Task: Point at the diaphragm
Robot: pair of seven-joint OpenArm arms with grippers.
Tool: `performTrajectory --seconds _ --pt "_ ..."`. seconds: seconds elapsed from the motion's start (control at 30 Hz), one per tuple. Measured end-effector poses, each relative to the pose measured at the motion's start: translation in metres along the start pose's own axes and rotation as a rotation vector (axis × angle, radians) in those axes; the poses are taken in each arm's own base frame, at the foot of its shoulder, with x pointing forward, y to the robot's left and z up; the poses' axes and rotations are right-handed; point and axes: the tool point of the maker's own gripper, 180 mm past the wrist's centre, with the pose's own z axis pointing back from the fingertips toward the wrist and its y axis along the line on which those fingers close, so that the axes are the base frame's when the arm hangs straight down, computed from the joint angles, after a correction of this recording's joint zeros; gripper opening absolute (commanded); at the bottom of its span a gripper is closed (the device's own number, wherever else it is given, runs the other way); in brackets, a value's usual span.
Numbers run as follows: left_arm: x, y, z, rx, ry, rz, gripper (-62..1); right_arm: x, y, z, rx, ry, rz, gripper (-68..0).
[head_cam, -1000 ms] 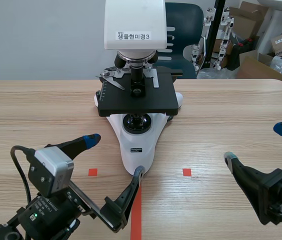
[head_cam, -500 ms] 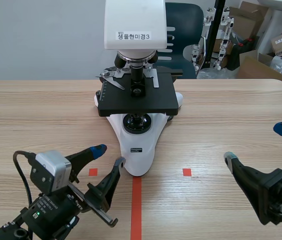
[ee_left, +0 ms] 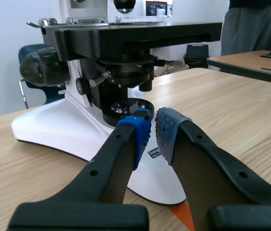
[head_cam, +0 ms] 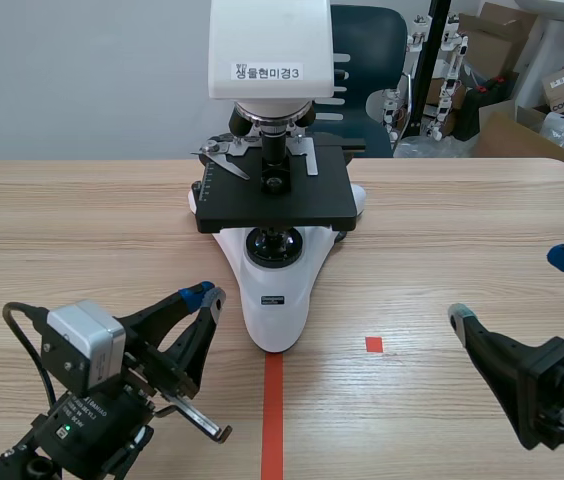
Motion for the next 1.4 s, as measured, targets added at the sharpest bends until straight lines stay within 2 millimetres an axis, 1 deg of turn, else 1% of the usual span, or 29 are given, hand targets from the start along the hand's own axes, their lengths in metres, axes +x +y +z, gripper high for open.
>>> performTrajectory --seconds 0.07,0.13,0.27,0.37,0.47,0.6,0.7,1.4 --pt "0.003 0.005 0.0 0.026 -0.015 0.011 -55.1 0.0 0.0 0.0 0.0 0.0 0.0 0.4" --pt "0.008 0.01 0.002 0.061 -0.054 0.028 -56.9 0.0 0.0 0.0 0.0 0.0 0.0 0.4" --pt "0.01 0.01 0.01 0.065 -0.089 0.035 -56.9 0.0 0.0 0.0 0.0 0.0 0.0 0.4" --pt "0.006 0.01 0.015 0.073 -0.082 0.037 -56.9 0.0 0.0 0.0 0.0 0.0 0.0 0.4" --pt "0.0 0.012 0.018 0.092 -0.061 0.004 -56.9 0.0 0.0 0.0 0.0 0.0 0.0 0.4" --pt "-0.006 0.016 0.018 0.103 -0.046 -0.009 -56.9 0.0 0.0 0.0 0.0 0.0 0.0 0.4" --pt "-0.004 0.017 0.019 0.105 -0.067 -0.009 -56.9 0.0 0.0 0.0 0.0 0.0 0.0 0.4" --pt "-0.004 0.016 0.019 0.102 -0.066 -0.009 -56.9 0.0 0.0 0.0 0.0 0.0 0.0 0.4"
